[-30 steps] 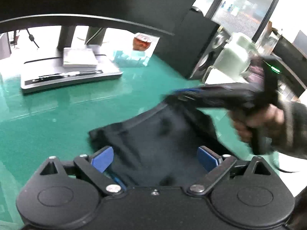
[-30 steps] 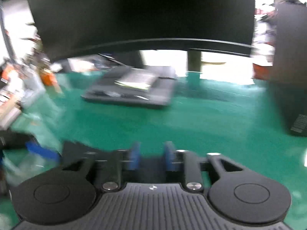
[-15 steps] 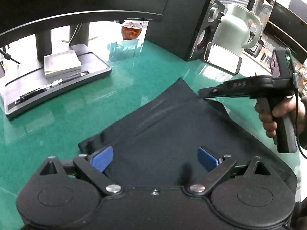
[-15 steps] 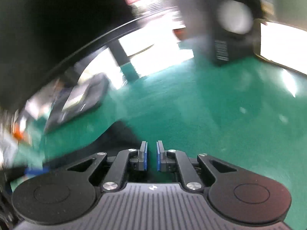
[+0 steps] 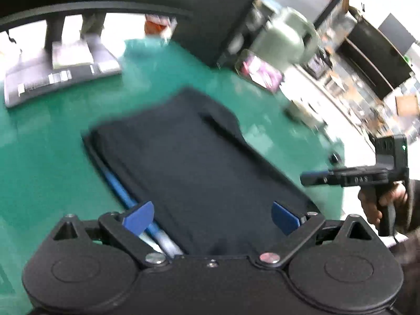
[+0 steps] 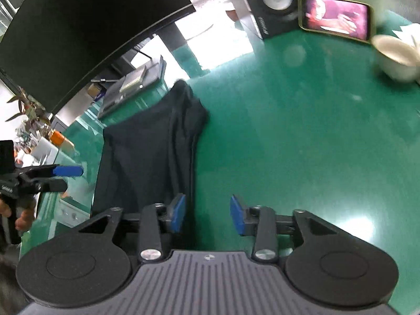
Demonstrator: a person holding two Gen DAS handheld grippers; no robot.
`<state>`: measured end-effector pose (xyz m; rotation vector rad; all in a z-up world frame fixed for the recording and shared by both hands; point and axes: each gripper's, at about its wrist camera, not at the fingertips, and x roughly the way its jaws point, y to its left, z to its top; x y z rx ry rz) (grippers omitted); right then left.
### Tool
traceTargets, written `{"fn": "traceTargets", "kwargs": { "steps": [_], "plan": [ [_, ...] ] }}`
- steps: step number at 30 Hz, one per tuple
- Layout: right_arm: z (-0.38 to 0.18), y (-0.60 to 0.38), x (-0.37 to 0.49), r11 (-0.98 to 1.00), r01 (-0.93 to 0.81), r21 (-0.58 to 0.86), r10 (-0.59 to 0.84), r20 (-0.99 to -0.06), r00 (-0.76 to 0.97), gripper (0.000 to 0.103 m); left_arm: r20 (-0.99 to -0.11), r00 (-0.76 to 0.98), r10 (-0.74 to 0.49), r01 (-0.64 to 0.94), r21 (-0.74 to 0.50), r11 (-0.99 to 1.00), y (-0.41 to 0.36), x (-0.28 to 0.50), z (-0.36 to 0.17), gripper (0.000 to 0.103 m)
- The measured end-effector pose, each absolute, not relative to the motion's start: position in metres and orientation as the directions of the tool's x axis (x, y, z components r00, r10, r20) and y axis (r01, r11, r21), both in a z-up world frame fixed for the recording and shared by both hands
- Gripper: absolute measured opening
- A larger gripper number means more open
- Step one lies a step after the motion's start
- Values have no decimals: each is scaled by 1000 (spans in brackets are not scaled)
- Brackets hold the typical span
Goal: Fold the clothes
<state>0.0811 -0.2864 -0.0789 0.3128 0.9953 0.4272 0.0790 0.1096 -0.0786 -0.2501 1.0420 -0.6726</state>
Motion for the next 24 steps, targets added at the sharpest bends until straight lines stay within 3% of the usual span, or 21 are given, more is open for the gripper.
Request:
{"fn": "traceTargets", "kwargs": {
  "steps": [5,9,16,19,21,22,23,24],
  "plan": [
    [-76,-294,42,874,-208,439,482,-726,490,56,-691,231,-685,246,-640,728,100,39,-91,73],
    [-72,-285,25,885,-342,316,456,-737,499,58,-666,228,-710,129,-702,700,94,36,-108,57],
    [-92,-264,34,799,-559,221,521,-720,459,57,-675,309,-670,-94,-722,685,85,38,-125,58],
    [-96,-264,36,776,-592,218,540,-714,445,40,-681,344,-647,-191,-725,662,82,38,-127,59],
    [-98,-266,40,755,-616,227,566,-699,437,19,-705,367,-606,-226,-700,677,76,38,-127,45],
    [-98,-267,42,749,-621,233,574,-696,431,19,-713,376,-591,-241,-692,681,74,39,-128,18],
    [-98,-268,44,743,-626,239,582,-693,426,16,-715,377,-588,-246,-690,681,74,39,-127,7],
    [-97,-270,44,737,-631,242,591,-684,428,12,-719,386,-578,-267,-686,677,73,39,-127,7]
  ]
}}
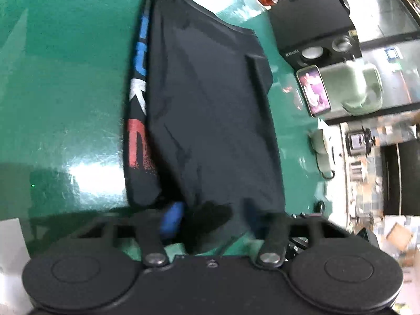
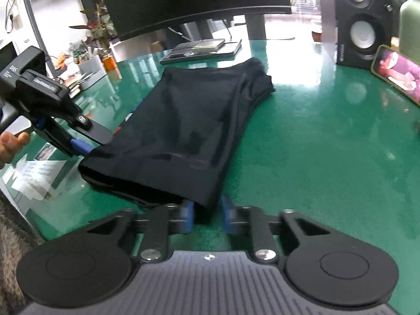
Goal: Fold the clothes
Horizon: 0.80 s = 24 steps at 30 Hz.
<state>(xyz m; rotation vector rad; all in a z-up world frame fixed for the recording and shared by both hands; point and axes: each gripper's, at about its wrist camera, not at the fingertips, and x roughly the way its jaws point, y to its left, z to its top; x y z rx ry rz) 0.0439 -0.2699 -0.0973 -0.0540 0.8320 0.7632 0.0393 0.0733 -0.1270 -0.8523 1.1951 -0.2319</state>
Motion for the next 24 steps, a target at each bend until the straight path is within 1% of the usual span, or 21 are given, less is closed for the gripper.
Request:
{"fn": "traceTargets", "kwargs": {
  "steps": [7,10,11,14,16,17,18,19,20,21,22,23,24],
  "plan": [
    [-93,-283,42,709,-663,241,625,-651,431,11,-687,484,-542,-315,-715,624,75,22,-112,5],
    [-93,-284,42,698,-679,228,627,-654,424,10,-701,485,-523,-348,-703,620,76,18,-116,5],
    [-94,-284,42,693,-685,225,627,-656,419,10,-732,466,-497,-363,-670,648,71,15,-118,5],
    [-95,-285,41,683,-699,213,626,-663,410,10,-751,455,-478,-382,-650,657,70,10,-123,5],
    [-96,-284,39,671,-717,188,621,-672,404,12,-728,491,-479,-396,-676,621,69,4,-123,6],
    [-96,-283,38,665,-726,176,620,-672,405,14,-727,491,-479,-395,-676,622,70,3,-123,10],
    [-96,-283,38,665,-726,176,621,-670,407,19,-725,493,-481,-395,-679,619,67,3,-122,14],
    [-96,-284,38,668,-722,182,624,-666,409,21,-720,501,-480,-400,-685,609,66,3,-123,33],
    [-98,-284,39,667,-719,194,628,-665,403,22,-714,510,-480,-404,-691,599,65,3,-123,54],
    [-98,-284,38,665,-721,192,631,-662,405,22,-710,518,-476,-403,-694,597,65,4,-123,63],
    [-99,-283,37,662,-725,188,633,-659,406,22,-705,528,-474,-398,-698,595,64,4,-122,78],
    [-99,-283,36,658,-730,187,636,-656,406,22,-697,544,-467,-381,-702,602,58,7,-119,83],
    [-98,-282,35,657,-731,184,636,-656,406,21,-702,542,-461,-376,-694,614,55,9,-118,83]
  ]
}}
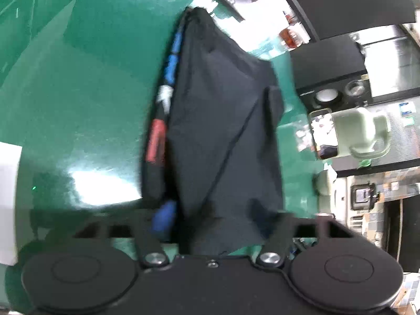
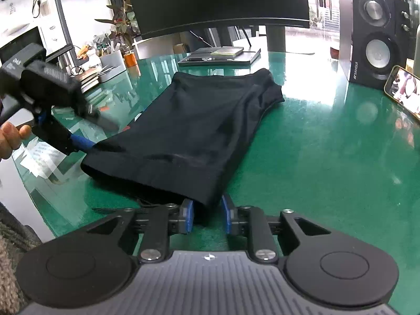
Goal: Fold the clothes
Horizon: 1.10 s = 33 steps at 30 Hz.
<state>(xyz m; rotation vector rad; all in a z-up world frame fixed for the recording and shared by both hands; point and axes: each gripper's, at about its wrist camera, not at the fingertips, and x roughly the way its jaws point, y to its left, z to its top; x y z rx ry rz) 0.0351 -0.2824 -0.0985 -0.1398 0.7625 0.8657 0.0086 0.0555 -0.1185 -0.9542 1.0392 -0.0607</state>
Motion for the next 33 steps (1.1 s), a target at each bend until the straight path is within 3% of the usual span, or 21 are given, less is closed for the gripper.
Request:
{"fn": "traceTargets", "kwargs": {
  "steps": [1,2,4,7,10,11,14,16,17,18,19,20,21,24,28,33],
  "plan": [
    [-98,-282,34,656,-733,180,635,-656,407,19,-708,539,-456,-369,-686,627,53,10,-118,77],
    [-96,-280,33,659,-735,160,626,-658,418,14,-713,535,-453,-344,-674,654,48,13,-116,46],
    [-91,-282,31,664,-738,120,618,-645,450,12,-720,521,-458,-282,-651,705,39,18,-111,4],
    [-85,-282,27,655,-755,31,592,-642,486,11,-714,545,-439,-277,-648,709,47,16,-103,3],
    [-87,-278,23,607,-795,-10,583,-673,454,13,-775,513,-370,-333,-577,746,57,9,-108,3],
    [-89,-277,20,586,-811,-4,589,-685,429,18,-782,509,-360,-339,-567,751,57,7,-110,3],
    [-87,-282,15,602,-798,3,579,-690,434,59,-793,496,-353,-364,-559,745,58,2,-116,8],
    [-81,-294,19,609,-789,79,611,-681,403,64,-802,472,-365,-370,-556,744,60,0,-120,17],
    [-78,-301,21,612,-782,118,627,-675,389,63,-801,473,-366,-367,-557,745,63,-1,-119,29],
    [-74,-309,27,636,-754,163,639,-659,397,53,-799,484,-358,-367,-556,745,67,-5,-112,36],
    [-70,-318,32,657,-724,210,652,-641,405,40,-800,495,-339,-368,-546,753,70,-8,-107,53],
    [-65,-329,43,675,-676,295,679,-608,412,11,-810,508,-293,-372,-513,774,75,-14,-98,63],
    [-64,-333,49,682,-650,335,688,-596,415,3,-826,523,-210,-377,-445,812,81,-17,-84,63],
    [-64,-337,71,706,-547,450,698,-576,426,3,-810,549,-206,-285,-413,865,74,-4,-69,62],
    [-66,-308,78,669,-602,435,714,-600,360,3,-751,598,-280,-123,-432,894,35,46,-76,62],
    [-80,-289,73,660,-615,432,697,-657,286,4,-730,611,-306,-88,-448,890,28,85,-99,62]
  ]
}}
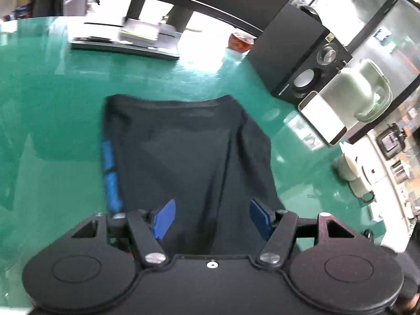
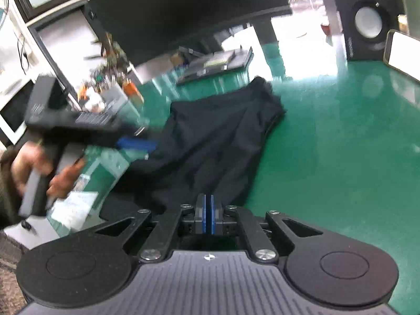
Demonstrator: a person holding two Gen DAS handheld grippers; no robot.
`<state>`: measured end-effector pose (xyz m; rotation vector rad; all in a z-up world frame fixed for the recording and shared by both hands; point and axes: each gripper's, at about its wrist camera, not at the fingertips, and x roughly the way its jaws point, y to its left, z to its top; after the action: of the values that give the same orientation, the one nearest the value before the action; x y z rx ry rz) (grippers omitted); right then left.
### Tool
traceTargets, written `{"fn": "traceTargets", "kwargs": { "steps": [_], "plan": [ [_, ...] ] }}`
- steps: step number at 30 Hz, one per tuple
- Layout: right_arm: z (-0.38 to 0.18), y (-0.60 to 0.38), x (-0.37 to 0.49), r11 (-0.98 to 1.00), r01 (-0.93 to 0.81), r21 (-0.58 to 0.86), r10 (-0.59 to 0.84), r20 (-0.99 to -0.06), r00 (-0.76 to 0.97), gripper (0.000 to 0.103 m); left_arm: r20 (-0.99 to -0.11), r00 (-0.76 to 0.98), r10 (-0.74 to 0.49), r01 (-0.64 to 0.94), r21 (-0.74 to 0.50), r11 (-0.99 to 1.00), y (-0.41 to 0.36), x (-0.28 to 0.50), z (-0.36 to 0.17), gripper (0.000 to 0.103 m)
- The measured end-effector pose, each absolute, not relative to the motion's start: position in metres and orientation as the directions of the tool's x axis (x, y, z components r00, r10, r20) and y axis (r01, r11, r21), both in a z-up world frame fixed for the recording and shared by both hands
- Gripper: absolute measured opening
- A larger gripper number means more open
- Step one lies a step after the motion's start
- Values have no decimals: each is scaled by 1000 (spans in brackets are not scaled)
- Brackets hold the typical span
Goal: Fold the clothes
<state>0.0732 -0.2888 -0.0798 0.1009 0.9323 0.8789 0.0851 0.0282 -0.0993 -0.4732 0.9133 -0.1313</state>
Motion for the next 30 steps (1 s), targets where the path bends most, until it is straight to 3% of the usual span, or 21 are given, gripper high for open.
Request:
{"fn": "traceTargets", "kwargs": {
  "steps": [6,10,14,16,18,19,28,30],
  "plan": [
    [-85,-296,72,711,-591,382,634,-712,303,10,-759,603,-246,-129,-398,908,46,98,-110,58],
    [-77,-295,72,714,-603,355,624,-714,318,13,-776,598,-202,-156,-360,920,56,95,-102,62],
    [-66,-279,72,580,-672,461,744,-635,208,16,-752,584,-307,-44,-407,912,53,76,-77,70],
    [-65,-267,70,500,-714,491,785,-605,133,28,-756,579,-305,-44,-403,914,56,68,-72,77],
    [-67,-248,67,380,-774,506,819,-573,27,52,-773,575,-268,-175,-437,882,83,63,-82,77],
    [-68,-237,65,325,-808,491,825,-565,-11,54,-780,572,-256,-223,-448,866,92,62,-86,77],
    [-81,-166,57,14,-948,319,742,-639,-204,51,-754,619,-220,-297,-484,823,118,33,-80,86],
    [-89,-154,55,13,-963,271,705,-685,-183,28,-756,622,-204,-331,-491,806,123,22,-82,86]
  ]
}}
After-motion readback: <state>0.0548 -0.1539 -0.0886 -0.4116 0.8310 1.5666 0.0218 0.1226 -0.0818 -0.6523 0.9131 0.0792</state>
